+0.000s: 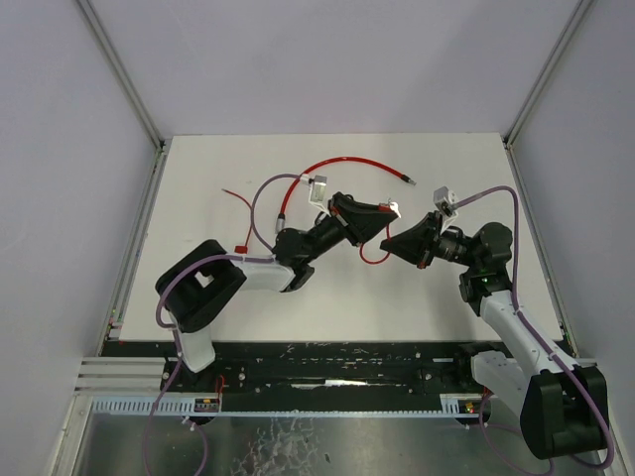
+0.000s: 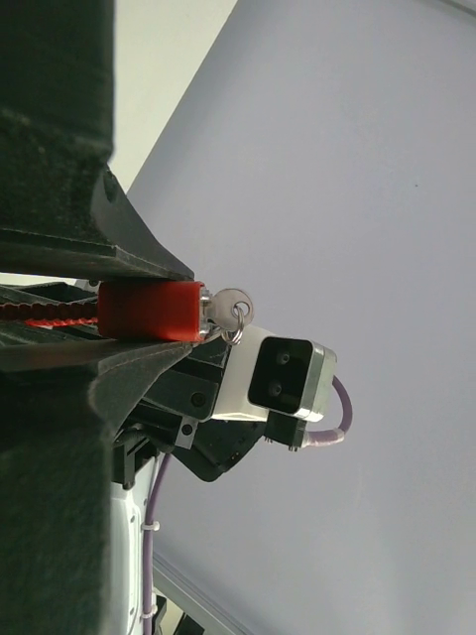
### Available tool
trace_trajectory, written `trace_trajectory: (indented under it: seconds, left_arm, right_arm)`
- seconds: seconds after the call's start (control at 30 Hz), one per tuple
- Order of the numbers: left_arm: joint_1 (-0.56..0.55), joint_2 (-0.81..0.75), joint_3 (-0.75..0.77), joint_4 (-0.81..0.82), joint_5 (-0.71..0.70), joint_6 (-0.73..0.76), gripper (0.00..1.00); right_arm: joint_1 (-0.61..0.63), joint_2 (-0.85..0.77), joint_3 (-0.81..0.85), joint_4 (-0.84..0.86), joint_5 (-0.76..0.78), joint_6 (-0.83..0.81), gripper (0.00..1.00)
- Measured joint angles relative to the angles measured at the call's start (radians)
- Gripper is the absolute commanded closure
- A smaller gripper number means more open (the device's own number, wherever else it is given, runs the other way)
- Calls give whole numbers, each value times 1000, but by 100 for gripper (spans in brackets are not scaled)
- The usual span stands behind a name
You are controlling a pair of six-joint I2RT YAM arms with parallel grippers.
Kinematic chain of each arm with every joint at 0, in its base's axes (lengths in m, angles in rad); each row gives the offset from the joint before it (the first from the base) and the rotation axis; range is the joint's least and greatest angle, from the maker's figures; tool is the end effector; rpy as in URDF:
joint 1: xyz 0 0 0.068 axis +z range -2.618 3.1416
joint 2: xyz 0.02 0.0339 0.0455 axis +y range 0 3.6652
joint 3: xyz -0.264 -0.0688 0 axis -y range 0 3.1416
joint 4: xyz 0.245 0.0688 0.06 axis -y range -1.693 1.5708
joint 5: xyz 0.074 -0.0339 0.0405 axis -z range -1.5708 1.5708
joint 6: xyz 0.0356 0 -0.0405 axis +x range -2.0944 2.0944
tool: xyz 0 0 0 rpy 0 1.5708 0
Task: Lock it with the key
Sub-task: Lock the lock.
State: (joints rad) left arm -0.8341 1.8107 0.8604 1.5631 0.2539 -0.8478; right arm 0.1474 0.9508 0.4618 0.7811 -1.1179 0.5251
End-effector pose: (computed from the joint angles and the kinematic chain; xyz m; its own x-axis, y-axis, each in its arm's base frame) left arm 0.2371 -0.2747 0.2679 -0.3854 -0.6554 -0.6496 0.8554 0.0101 -0.5178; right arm 0.1900 0.0606 0.2920 -0.2127 0.1902 -0.9584 -0.9354 0.2439 0.2560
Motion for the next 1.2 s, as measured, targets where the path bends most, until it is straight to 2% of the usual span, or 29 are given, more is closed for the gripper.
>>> trace_trajectory:
  seconds: [0.33,0.47,0.53,0.6,0.77,0.87,0.97,1.07,1.2]
  left_arm:
    - [3,53,43,0,24,-10,100]
    - [11,50,38,-2,37,24,100]
    - [19,44,34,-5,50,54,100]
    - [26,39,29,-7,66,77,100]
    - [50,35,-3,-43,132,109,100]
    - [71,32,-16,-66,151,143,100]
    - [97,6,-27,-100,158,213,100]
    - [115,-50,-31,-170,162,336,100]
    - [120,-145,-31,-312,174,611,100]
  right_arm:
    - [-6,0,0,-52,1,-45,100]
    - [-6,-10,34,-187,12,-153,95]
    - [-6,-10,55,-253,24,-209,85]
    - [-6,-10,65,-288,29,-245,79]
    - [-6,-10,105,-336,36,-343,59]
    - [-6,-12,145,-428,33,-443,45]
    - [-7,-15,202,-591,34,-603,40]
    - [-11,-15,274,-797,53,-808,38]
    - [-29,-15,349,-994,60,-961,18]
